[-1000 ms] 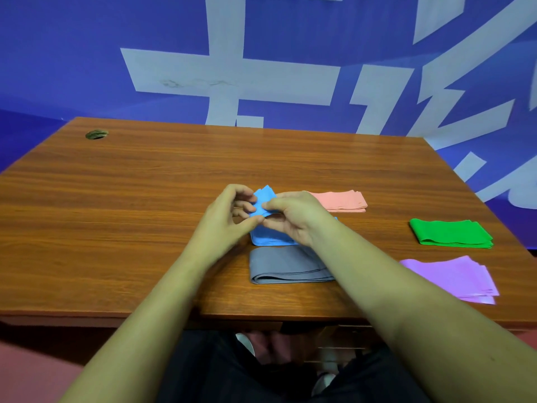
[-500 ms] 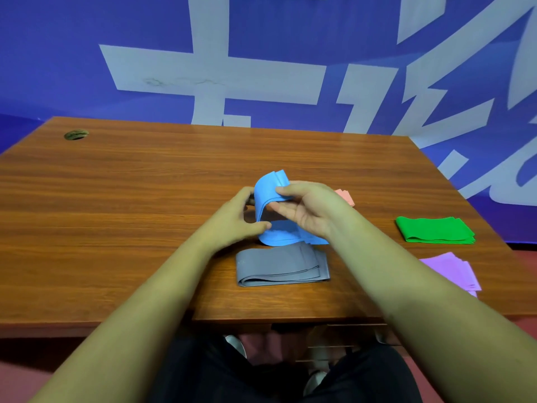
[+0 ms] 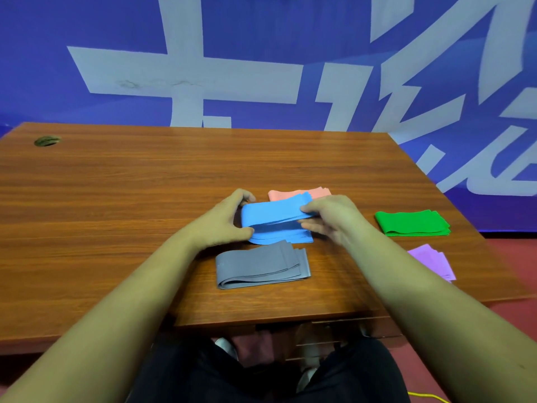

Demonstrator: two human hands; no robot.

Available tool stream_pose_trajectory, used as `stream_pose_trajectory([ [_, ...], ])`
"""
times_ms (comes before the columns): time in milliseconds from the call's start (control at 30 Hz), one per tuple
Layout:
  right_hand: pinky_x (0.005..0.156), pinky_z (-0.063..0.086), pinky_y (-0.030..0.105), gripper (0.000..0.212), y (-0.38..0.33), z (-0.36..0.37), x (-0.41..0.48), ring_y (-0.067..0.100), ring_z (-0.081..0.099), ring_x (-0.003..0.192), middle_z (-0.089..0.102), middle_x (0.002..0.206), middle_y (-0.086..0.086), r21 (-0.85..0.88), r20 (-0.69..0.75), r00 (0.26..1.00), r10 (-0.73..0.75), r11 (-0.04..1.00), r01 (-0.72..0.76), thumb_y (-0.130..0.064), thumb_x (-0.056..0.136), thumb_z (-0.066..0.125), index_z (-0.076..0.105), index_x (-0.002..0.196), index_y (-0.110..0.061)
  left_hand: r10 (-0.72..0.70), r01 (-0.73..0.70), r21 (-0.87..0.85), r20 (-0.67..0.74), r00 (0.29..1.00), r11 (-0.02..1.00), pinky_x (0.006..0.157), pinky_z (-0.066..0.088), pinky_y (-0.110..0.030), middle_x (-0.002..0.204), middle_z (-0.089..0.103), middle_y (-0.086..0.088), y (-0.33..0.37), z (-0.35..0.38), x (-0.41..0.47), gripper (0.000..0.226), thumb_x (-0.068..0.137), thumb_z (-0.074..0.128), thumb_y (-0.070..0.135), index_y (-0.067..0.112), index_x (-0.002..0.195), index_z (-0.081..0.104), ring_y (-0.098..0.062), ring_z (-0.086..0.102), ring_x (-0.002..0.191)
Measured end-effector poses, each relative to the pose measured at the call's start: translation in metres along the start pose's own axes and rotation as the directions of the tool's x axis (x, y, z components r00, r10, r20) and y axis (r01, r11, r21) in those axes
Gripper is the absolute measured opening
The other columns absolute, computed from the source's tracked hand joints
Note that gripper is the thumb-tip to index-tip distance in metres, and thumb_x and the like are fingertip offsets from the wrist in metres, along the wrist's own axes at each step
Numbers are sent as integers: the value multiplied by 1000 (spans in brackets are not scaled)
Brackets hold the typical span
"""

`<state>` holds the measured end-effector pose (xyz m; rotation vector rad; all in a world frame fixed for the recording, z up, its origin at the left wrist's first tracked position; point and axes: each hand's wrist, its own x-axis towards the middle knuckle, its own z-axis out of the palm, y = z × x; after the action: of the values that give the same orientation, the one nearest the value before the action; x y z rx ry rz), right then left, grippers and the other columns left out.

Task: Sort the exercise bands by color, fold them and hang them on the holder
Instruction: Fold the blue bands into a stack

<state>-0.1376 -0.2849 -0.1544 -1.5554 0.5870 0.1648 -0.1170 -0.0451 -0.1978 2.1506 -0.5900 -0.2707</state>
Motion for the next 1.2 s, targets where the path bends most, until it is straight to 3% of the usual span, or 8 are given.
stream_pose_trajectory([
  [67, 51, 59, 26, 11, 4, 1, 0, 21, 68, 59, 65, 79, 16, -105, 2, 1000, -18, 994, 18, 3, 83, 68, 59, 88, -2, -12, 12, 12, 18, 1000, 1000, 86, 47, -34, 113, 51, 4, -1, 0, 1, 50, 68, 63, 19, 32, 111, 42, -18, 51, 103],
  [200, 43, 48, 23, 14, 12, 2, 3, 19, 56, 51, 59, 69, 13, -302, -63, 994, -94, 951, 71, -2, 79, 70, 58, 73, -7, -15, 14, 40, 24, 1000, 999, 83, 46, -28, 112, 51, -1, -6, -1, 5, 50, 70, 63, 19, 30, 114, 40, -15, 51, 96],
  [367, 46, 42, 24, 19, 18, 1, 8, 20, 48, 44, 61, 67, 14, -434, -99, 990, -102, 900, 49, -7, 77, 72, 58, 64, -9, -57, 52, 104, 50, 997, 993, 98, 44, -31, 116, 56, 8, -20, 1, 5, 58, 72, 75, 35, 34, 122, 45, -9, 54, 109],
  [567, 51, 40, 26, 17, 24, 0, 8, 21, 48, 48, 59, 65, 14, -480, -88, 989, -121, 875, 65, -10, 76, 70, 58, 63, -10, -16, 2, 242, 57, 998, 970, 105, 31, -22, 130, 45, 11, -23, 0, 3, 75, 77, 77, 33, 25, 141, 40, -5, 40, 123],
  [667, 56, 43, 31, 13, 26, -1, 8, 24, 50, 53, 59, 66, 15, -462, -79, 988, -132, 883, 81, -9, 75, 69, 60, 67, -9, 5, -32, 312, 86, 996, 950, 103, 32, -25, 122, 46, 12, -29, -4, 4, 68, 75, 73, 44, 27, 135, 47, -6, 38, 119],
  [900, 61, 50, 35, 13, 32, -4, 11, 23, 57, 59, 66, 70, 15, -465, -46, 983, -178, 875, 137, -10, 74, 74, 68, 82, -2, 83, -76, 260, -15, 996, 963, 92, 38, -21, 110, 56, 12, -32, -4, 1, 47, 76, 79, 37, 32, 118, 59, -2, 48, 107],
  [1000, 66, 53, 37, 17, 37, -5, 11, 21, 60, 68, 68, 78, 8, -542, -34, 969, -244, 819, 187, -14, 71, 78, 63, 79, -11, 108, -97, 264, -28, 994, 960, 97, 38, -19, 116, 56, 14, -36, -6, -4, 54, 76, 79, 40, 32, 124, 56, -2, 49, 112],
  [1200, 51, 35, 27, 22, 47, 0, 4, 23, 58, 76, 59, 78, 2, -680, 65, 890, -452, 633, 371, -8, 73, 67, 57, 91, -18, 90, -95, 309, 31, 995, 946, 101, 35, -22, 121, 54, 14, -29, -8, -12, 53, 74, 72, 59, 40, 121, 55, -5, 46, 116],
])
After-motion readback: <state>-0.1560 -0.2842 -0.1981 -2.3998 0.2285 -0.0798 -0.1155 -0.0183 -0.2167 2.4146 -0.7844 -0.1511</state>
